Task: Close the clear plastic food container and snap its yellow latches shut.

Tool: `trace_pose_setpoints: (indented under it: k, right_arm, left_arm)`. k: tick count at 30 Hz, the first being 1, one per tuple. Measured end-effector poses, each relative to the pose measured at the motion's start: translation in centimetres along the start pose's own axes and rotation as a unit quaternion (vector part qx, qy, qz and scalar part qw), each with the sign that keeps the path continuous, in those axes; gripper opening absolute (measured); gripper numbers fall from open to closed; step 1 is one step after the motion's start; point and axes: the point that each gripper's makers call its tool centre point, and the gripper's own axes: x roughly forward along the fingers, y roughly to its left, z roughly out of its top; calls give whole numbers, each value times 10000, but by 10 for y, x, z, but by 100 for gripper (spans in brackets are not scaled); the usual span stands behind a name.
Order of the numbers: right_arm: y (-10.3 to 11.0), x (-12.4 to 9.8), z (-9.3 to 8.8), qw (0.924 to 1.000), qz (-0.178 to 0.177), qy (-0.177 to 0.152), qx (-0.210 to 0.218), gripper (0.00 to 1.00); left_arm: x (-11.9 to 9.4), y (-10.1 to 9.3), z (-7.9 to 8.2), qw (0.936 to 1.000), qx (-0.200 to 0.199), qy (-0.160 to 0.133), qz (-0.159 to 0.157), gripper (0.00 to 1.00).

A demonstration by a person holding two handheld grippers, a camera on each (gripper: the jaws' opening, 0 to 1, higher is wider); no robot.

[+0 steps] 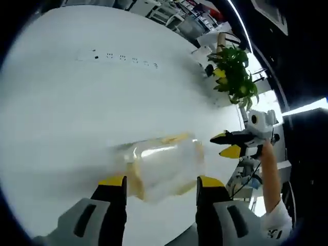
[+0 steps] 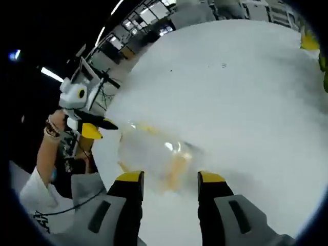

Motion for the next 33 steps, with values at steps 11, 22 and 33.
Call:
trace_pose_setpoints:
  k: [11,22,33]
  right_arm:
    - [-3,26,-8,9995,-69,302,116,36]
    - [-16,30,-13,9984,-330,466,-18,22]
    - [-13,29,-18,9987,-235,455,2,20]
  left_arm:
    - [21,0,-16,9990,-323,299,-58,38]
    - [24,20,-16,9987,-298,293,302,16]
    - [25,20,-15,9989,-268,270,257,16]
